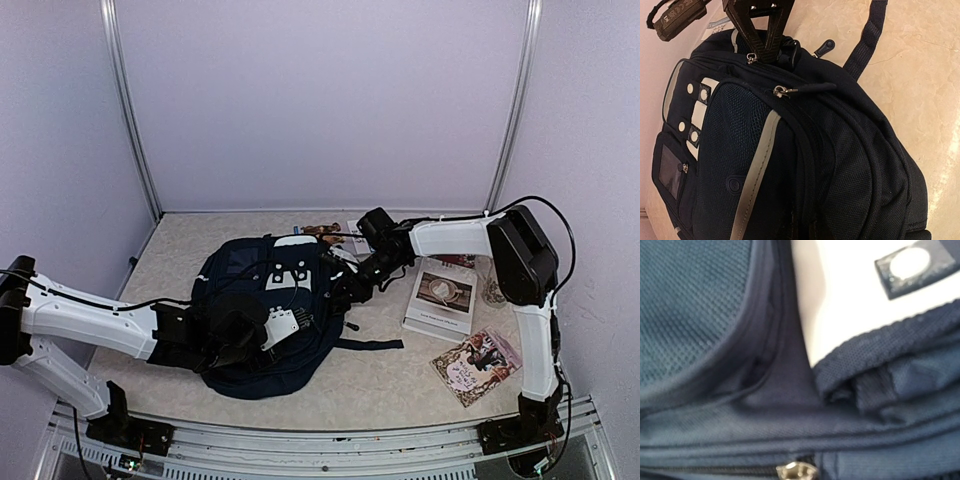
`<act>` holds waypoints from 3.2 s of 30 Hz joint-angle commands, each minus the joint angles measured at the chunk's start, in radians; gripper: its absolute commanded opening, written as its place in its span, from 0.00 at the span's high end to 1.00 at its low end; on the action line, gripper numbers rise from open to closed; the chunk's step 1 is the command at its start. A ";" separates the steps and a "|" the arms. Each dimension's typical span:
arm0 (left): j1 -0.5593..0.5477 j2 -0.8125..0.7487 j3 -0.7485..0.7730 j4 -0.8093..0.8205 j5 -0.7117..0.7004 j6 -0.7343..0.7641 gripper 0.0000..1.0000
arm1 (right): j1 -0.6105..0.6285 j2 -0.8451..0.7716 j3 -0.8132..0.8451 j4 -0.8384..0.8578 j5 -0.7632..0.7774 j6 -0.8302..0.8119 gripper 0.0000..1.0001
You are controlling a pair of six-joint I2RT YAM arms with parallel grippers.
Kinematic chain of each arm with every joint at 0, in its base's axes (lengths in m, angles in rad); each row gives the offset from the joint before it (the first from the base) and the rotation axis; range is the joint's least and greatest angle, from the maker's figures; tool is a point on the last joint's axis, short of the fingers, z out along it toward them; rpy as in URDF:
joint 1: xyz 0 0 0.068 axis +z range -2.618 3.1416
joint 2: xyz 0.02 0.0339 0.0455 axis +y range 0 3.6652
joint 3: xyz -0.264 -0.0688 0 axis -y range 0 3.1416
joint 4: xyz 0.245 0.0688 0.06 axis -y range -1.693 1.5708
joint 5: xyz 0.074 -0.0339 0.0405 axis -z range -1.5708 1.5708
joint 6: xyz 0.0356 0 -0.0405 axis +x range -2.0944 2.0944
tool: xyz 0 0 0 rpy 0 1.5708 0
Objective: Pack the student bag
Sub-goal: Grab the upper front pocket of the student bag, then pick up the student bag from the center of the board, then hold the student bag at the center of the board.
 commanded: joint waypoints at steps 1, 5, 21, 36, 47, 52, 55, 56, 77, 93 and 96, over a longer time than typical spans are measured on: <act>0.004 -0.020 0.005 0.017 0.002 -0.029 1.00 | 0.017 -0.058 -0.028 -0.009 -0.014 0.010 1.00; 0.009 -0.016 0.006 0.020 -0.004 -0.036 1.00 | 0.024 -0.102 -0.062 0.020 0.072 0.074 1.00; 0.254 -0.026 0.242 0.103 0.785 -0.228 0.15 | 0.058 -0.186 -0.172 0.148 0.171 0.128 1.00; 0.894 0.401 0.381 0.198 0.558 -0.735 0.05 | 0.055 -0.202 -0.202 0.205 0.173 0.161 1.00; 0.835 0.261 0.020 0.250 0.458 -0.762 0.14 | 0.030 -0.215 -0.067 0.098 0.456 0.054 1.00; 0.733 0.158 -0.141 0.242 0.477 -0.792 0.23 | 0.001 -0.209 -0.014 0.109 0.457 -0.045 1.00; 0.625 0.121 -0.182 0.227 0.488 -0.795 0.34 | -0.011 -0.190 0.020 0.122 0.459 -0.106 1.00; 0.592 0.110 -0.183 0.216 0.490 -0.793 0.37 | -0.011 -0.184 0.046 0.120 0.464 -0.125 1.00; 0.254 -0.182 0.261 0.043 0.105 0.133 0.01 | 0.105 -0.544 -0.063 0.324 0.474 -0.695 1.00; 0.357 0.031 0.611 -0.235 0.304 0.668 0.01 | 0.178 -0.615 -0.050 0.283 0.332 -0.885 1.00; 0.371 0.076 0.663 -0.220 0.328 0.703 0.01 | 0.190 -0.615 -0.050 0.277 0.317 -0.890 1.00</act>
